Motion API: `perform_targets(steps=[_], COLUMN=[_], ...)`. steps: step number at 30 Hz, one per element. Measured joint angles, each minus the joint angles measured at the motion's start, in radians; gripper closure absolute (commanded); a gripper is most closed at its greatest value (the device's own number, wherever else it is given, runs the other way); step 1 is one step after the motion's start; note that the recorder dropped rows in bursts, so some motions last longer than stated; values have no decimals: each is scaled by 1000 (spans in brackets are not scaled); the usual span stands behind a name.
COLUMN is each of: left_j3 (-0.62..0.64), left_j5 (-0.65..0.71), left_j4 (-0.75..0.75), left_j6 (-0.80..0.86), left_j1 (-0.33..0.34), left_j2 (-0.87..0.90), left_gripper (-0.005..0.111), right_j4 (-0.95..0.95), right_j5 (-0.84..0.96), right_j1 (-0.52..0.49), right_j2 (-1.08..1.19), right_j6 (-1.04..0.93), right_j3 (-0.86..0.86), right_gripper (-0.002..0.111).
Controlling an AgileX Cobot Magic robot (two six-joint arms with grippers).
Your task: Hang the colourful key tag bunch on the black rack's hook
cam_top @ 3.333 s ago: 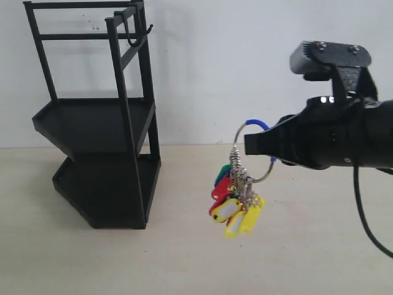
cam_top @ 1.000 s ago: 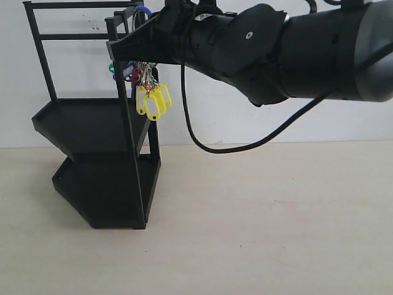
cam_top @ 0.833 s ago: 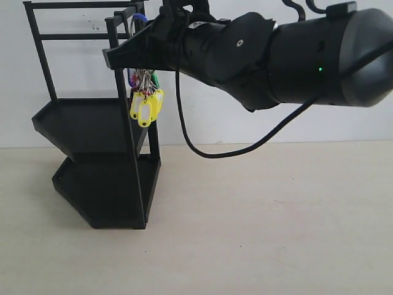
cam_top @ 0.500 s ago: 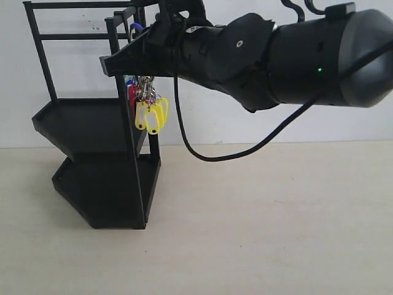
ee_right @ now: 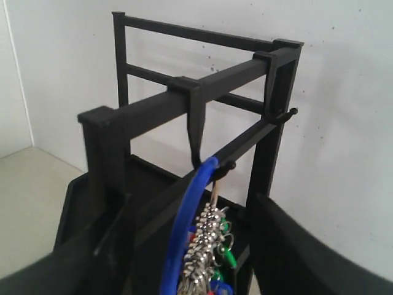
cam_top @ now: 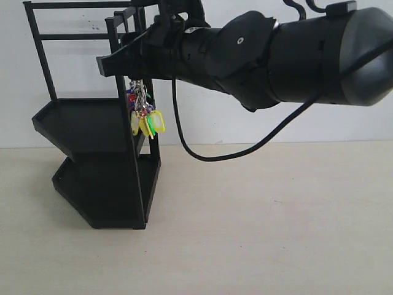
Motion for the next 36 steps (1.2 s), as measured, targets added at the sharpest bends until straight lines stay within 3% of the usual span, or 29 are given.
perform_targets(steps=[5,12,18,22,23,25,30,36], left_j3=[0,0,0,0,0,0,0,0], left_j5=[0,0,0,0,0,0,0,0], left_j4=[0,0,0,0,0,0,0,0], left_j6=[0,0,0,0,0,0,0,0], left_j1=[0,0,0,0,0,0,0,0], left_j2=[0,0,0,0,0,0,0,0], left_gripper=[102,102,102,102,102,102,102,102], right_j4=[18,18,24,44,44,48,59,61], right_j5=[48,-6,75,156,172,231,401,509], right_j1=[0,0,0,0,0,0,0,0], right_j2=[-64,-297,-507,-639,-664,-744,-857,-861], right_j6=[7,-11,41,121,136,180,330,341], right_j3=[52,319,494,627,655,748,908,922], right_gripper=[62,62,63,78,91,108,108,108])
